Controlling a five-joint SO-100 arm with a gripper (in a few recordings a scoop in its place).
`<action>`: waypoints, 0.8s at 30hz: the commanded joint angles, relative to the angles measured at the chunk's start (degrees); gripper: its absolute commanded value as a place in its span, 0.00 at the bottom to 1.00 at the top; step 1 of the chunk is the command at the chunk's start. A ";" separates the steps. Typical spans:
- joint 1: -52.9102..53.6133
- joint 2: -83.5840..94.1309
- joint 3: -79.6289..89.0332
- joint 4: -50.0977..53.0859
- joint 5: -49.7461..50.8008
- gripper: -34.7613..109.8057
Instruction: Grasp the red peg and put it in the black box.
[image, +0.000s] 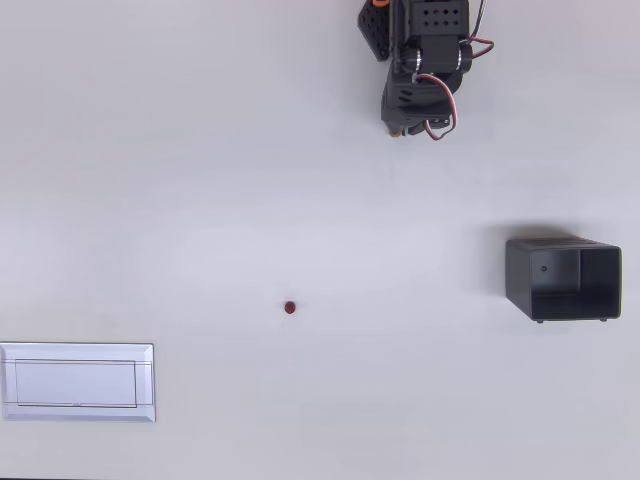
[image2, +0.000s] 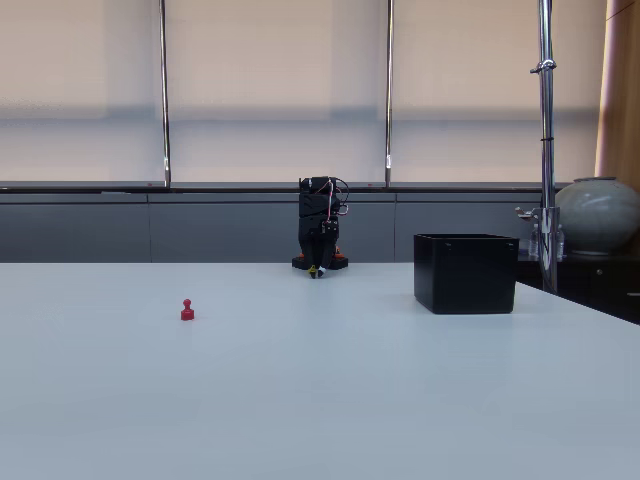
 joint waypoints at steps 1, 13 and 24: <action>-0.09 -2.02 0.53 1.76 -0.53 0.24; 6.59 5.27 0.53 -10.20 8.00 0.25; 18.19 33.22 0.88 -43.68 11.95 0.30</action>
